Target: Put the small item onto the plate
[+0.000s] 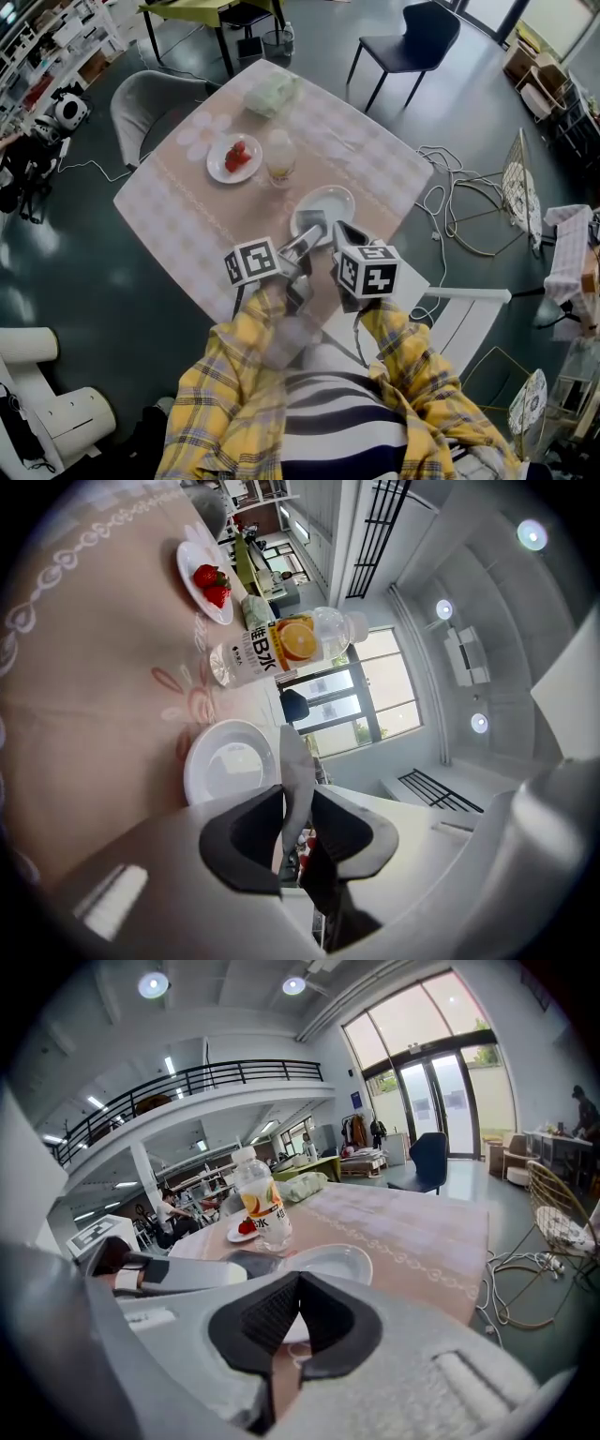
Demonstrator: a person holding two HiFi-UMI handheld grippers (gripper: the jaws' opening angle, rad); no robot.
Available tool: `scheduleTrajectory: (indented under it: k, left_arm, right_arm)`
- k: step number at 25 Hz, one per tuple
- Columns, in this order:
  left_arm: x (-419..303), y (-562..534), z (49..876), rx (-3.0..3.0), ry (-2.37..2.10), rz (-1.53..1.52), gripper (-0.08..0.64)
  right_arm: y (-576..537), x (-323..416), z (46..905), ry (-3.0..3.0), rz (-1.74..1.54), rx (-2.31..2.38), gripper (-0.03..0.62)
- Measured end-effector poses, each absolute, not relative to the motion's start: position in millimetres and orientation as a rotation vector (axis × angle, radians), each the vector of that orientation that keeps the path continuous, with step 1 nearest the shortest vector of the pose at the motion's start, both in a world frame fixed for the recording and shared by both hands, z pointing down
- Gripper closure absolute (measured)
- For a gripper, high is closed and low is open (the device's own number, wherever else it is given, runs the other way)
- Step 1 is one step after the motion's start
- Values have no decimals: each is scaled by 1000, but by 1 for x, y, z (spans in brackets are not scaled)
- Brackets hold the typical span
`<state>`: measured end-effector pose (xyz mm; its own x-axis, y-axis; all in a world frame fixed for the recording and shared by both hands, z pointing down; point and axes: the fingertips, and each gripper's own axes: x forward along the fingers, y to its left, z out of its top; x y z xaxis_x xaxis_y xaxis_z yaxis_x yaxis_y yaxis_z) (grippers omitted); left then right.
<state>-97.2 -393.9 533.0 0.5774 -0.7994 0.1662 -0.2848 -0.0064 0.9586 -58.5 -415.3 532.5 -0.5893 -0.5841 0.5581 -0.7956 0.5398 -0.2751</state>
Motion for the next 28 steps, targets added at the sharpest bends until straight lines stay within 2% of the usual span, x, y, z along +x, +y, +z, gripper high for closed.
scheduleTrajectory:
  k: [23, 27, 28]
  left_arm:
    - [-97, -421, 571, 1176, -1000, -496, 469]
    - [-98, -424, 567, 1158, -987, -520, 341]
    - [-98, -425, 566, 1160, -986, -514, 333]
  right_arm:
    - [-419, -52, 541, -2403, 759, 1106, 591]
    - [-420, -50, 541, -2403, 770, 1104, 591]
    - [-419, -50, 542, -2402, 775, 1102, 591]
